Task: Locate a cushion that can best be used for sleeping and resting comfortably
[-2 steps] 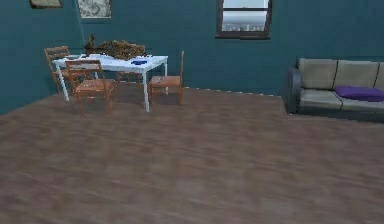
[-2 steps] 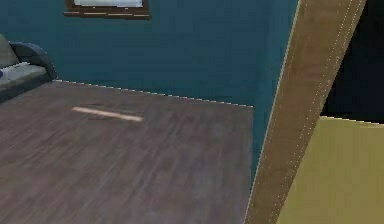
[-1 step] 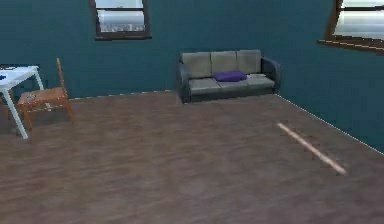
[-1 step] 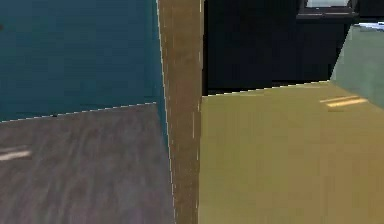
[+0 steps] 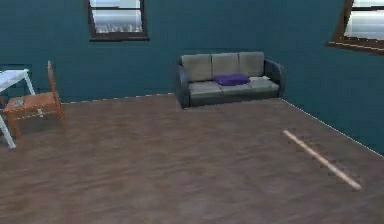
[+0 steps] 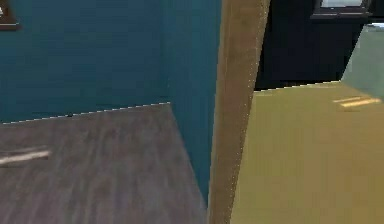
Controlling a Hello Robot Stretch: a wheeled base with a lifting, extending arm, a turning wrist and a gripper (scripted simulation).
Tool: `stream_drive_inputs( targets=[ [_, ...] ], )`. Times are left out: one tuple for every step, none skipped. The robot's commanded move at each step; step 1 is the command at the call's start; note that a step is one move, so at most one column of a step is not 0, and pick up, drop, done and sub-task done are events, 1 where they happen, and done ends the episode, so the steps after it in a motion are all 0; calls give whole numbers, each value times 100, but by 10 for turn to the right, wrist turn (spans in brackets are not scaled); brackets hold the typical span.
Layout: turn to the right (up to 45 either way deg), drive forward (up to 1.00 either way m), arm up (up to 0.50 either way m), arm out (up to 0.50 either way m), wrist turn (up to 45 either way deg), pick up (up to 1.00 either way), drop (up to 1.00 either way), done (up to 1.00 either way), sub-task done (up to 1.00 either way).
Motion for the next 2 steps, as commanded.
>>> stream_drive_inputs(
  targets=[
    [30, 0, 0, 0, 0, 0, 0, 0, 0],
    [0, 100, 0, 0, 0, 0, 0, 0, 0]
  ],
)
